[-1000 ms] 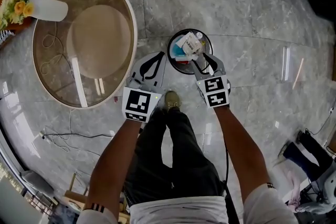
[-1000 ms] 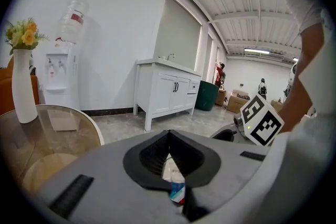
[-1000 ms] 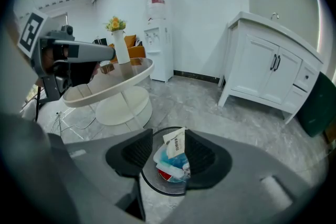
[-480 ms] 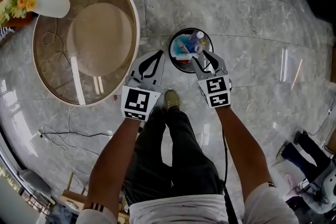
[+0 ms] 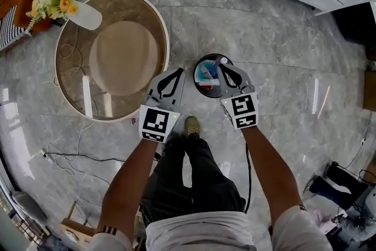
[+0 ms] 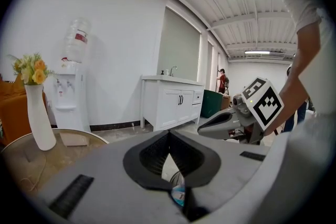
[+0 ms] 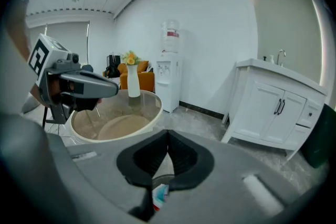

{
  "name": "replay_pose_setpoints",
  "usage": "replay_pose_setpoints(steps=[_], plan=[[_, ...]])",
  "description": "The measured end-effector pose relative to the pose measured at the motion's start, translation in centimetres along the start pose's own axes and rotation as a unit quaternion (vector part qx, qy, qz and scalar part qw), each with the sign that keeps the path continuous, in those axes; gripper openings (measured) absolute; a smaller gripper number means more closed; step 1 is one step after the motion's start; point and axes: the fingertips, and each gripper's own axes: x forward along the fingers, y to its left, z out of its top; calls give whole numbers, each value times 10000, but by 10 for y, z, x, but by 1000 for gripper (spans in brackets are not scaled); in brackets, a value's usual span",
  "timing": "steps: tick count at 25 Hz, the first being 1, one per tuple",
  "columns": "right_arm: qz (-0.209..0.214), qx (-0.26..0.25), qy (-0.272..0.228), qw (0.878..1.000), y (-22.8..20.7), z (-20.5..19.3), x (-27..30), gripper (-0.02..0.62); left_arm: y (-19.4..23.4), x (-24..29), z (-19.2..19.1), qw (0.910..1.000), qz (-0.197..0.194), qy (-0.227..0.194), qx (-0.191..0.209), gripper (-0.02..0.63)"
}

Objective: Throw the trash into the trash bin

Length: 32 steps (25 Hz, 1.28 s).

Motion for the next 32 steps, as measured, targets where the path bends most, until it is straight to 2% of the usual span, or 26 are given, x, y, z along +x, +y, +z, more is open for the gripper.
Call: replay_pose_setpoints(steps=[7,13,18,21,25,32], plan=[[469,-71,-893,9949,37,103,-33,2,3,-39,72,9987,166,-471,52,0],[870,-76,-1454,9855,73,169,-51,2,15,-71,121,9963,344,-778,148,0],[1150,105,-1896,9750,96,219,-81,2,15,-106,162,9934,430,-1056,96,0],[1370,219,-2207,9654,109,252,-103,0,6,-127,193,9911,364,-1260,211,0],[1598,-38,-2533,9541,133,288,-131,0,-6,-155,226,9891,254,-1413,315,0],[1561,-121,-2837,9460,153,323,-180,0,-15,-208,258,9854,231,-1655,325,0]])
